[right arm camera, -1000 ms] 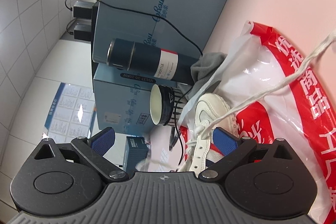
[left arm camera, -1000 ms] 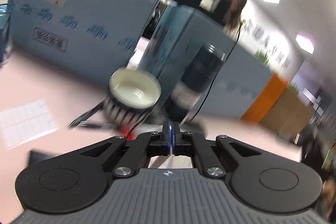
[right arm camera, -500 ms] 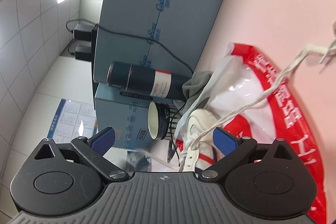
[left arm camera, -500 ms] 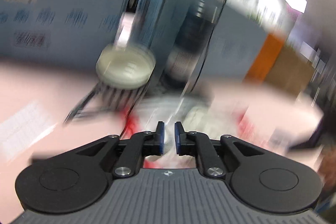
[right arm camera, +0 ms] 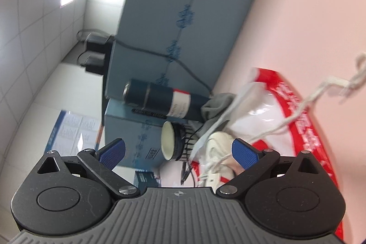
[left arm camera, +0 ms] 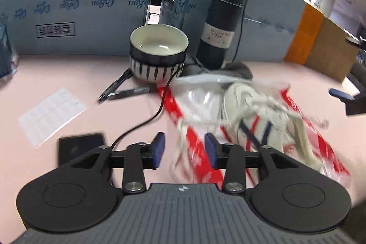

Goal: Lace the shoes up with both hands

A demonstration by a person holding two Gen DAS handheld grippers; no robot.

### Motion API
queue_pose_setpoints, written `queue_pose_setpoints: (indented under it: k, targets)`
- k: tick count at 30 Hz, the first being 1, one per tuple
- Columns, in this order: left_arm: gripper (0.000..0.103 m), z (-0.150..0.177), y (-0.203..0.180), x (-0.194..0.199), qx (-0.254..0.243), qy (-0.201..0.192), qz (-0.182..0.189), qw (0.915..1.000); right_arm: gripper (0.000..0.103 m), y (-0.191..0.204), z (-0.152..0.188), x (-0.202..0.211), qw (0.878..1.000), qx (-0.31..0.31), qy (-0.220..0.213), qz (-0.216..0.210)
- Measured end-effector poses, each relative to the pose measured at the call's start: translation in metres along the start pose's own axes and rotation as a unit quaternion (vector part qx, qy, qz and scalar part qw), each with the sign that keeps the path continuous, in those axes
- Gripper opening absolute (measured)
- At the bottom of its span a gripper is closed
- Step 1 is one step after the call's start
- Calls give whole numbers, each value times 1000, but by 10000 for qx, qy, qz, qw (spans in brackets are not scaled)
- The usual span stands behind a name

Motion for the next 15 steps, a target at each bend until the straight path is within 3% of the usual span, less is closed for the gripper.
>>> queue_pose_setpoints:
  k: [2, 4, 7, 13, 15]
  targets:
    - [36, -4, -1, -19, 54, 31, 19, 10000, 100, 5, 2, -6, 9999, 86, 87, -58]
    - [1, -8, -3, -30, 46, 52, 80, 9999, 100, 5, 5, -11, 9998, 83, 180, -36]
    - [1, -17, -6, -33, 3, -100, 191, 9998, 100, 4, 9, -14, 9997, 50, 243, -9]
    - [1, -41, -3, 8, -374, -743, 541, 9951, 100, 6, 9, -16, 9997, 94, 225, -80]
    - [1, -31, -8, 17, -954, -489, 680, 9919, 100, 6, 9, -17, 9996, 104, 238, -88]
Point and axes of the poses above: each gripper's, at about its wrist camera, not at the fingertips, and x roughly against the way its jaws point, y to its left, z to its underside, the point moved 1 cm from there along -x, roughly the way its jaws point, and after that the axes turned 4 degrees about -x, right-handed, at the moved point
